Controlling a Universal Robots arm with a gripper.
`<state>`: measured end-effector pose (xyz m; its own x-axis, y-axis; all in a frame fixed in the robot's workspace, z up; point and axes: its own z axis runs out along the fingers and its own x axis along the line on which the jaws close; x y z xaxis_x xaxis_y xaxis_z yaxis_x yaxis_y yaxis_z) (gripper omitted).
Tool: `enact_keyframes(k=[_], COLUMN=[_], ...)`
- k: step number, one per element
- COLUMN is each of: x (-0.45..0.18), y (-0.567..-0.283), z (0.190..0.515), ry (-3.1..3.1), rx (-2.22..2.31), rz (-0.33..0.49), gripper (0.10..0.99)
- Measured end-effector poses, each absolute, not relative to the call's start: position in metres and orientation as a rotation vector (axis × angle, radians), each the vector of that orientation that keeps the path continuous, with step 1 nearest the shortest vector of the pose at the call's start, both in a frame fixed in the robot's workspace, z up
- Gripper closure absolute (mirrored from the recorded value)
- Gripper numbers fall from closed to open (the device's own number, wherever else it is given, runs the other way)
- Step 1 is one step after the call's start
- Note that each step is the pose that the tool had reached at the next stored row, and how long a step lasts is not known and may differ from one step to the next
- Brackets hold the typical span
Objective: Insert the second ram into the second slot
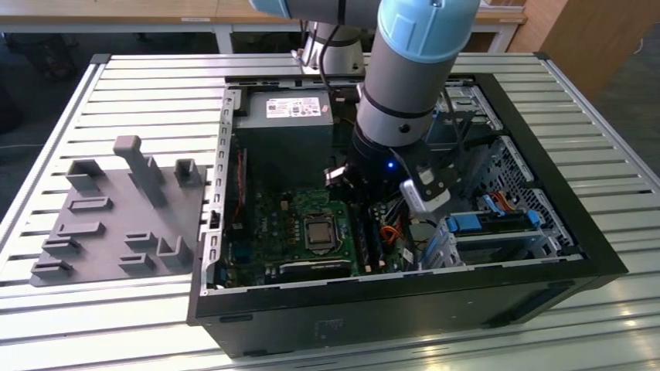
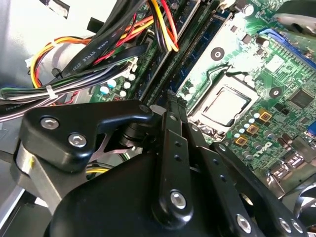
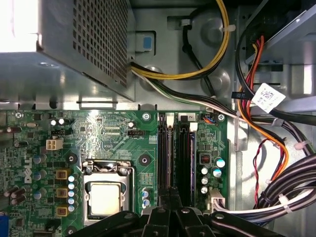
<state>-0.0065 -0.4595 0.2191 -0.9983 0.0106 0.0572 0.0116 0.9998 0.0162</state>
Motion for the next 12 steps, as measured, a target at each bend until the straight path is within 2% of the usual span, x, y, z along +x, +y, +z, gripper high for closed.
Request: enact_keyframes(k=[12], x=[-0.0052], y=[-0.4594], z=[0.2163], ry=[-3.084], rx=[-0.017], rz=[-0.026], gripper=[0.969])
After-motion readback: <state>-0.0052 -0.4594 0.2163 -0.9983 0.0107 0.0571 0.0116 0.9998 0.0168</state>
